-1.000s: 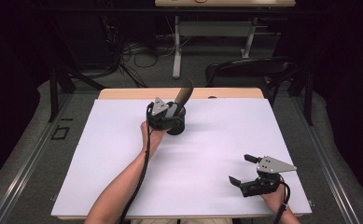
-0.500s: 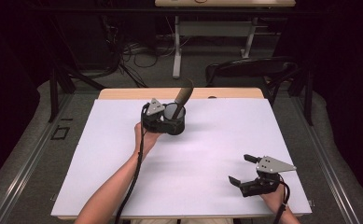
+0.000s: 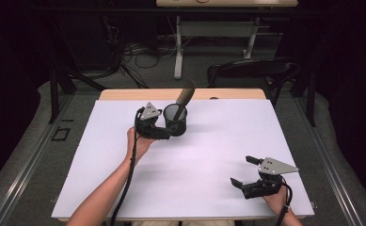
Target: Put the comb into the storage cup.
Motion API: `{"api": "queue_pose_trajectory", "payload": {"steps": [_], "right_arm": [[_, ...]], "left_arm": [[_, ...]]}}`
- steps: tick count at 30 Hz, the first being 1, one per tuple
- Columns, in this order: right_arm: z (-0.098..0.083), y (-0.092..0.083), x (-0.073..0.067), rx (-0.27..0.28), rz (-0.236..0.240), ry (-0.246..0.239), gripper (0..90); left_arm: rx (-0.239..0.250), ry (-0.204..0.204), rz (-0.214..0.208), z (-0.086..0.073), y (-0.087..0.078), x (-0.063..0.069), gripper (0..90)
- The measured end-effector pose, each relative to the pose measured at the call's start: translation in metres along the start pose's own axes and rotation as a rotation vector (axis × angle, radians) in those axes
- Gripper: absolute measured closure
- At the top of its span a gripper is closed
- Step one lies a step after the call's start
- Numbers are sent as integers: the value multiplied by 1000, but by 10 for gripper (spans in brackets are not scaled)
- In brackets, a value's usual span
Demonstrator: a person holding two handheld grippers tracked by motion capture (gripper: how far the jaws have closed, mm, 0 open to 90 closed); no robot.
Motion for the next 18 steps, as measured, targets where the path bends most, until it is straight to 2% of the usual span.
{"api": "queue_pose_trajectory", "payload": {"steps": [6, 18], "right_arm": [[0, 0, 0, -2, 0, 2, 11], [0, 0, 0, -3, 0, 0, 11]], "left_arm": [[-36, 20, 2, -10, -13, -1, 124], [-93, 21, 2, -35, -38, -5, 125]]}}
Point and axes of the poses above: each handheld gripper's, and its own axes: y roughly forward along the jaws, z roughly out of its top, x roughly to its right, the point moved 10 cm from there along y, roughly forward along the jaws, and after that the axes turned 9 degrees about z, right-handed, at the moved point
